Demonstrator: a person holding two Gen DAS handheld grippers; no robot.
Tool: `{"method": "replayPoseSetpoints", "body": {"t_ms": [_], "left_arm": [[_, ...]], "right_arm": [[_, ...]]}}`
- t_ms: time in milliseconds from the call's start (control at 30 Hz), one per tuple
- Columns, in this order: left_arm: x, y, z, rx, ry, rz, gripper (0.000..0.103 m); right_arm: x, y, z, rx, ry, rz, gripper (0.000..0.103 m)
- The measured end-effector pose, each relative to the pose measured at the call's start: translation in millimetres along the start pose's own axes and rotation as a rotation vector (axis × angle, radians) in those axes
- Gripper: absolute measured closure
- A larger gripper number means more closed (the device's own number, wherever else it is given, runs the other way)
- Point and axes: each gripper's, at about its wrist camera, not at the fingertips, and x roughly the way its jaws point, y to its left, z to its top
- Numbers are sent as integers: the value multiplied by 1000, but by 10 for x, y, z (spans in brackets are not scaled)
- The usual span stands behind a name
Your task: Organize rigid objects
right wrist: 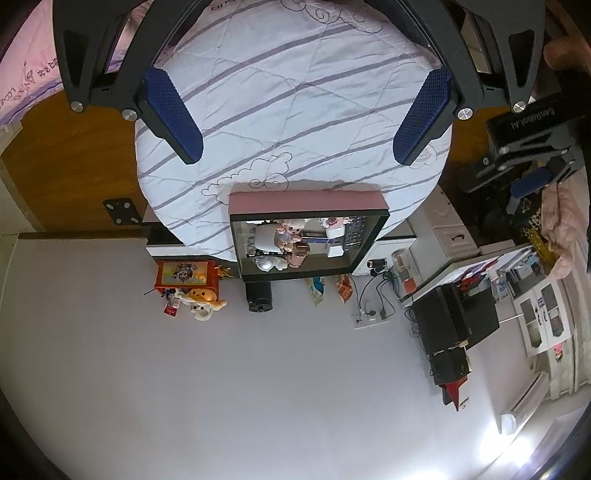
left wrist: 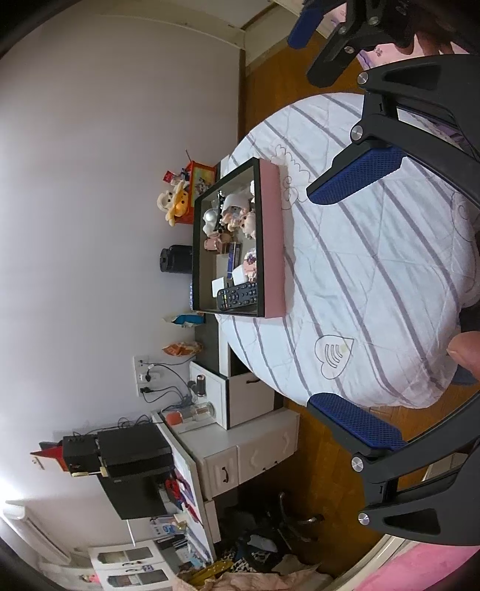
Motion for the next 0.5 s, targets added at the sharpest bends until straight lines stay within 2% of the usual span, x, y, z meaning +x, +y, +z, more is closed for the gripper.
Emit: {"method": "replayPoseSetpoints", "body": {"t_ms": [500], "left_arm": [[-185,133,-25,-28,-22,21,0]], "right_arm": [[-66,128,38,-20,-12,4,0]]}}
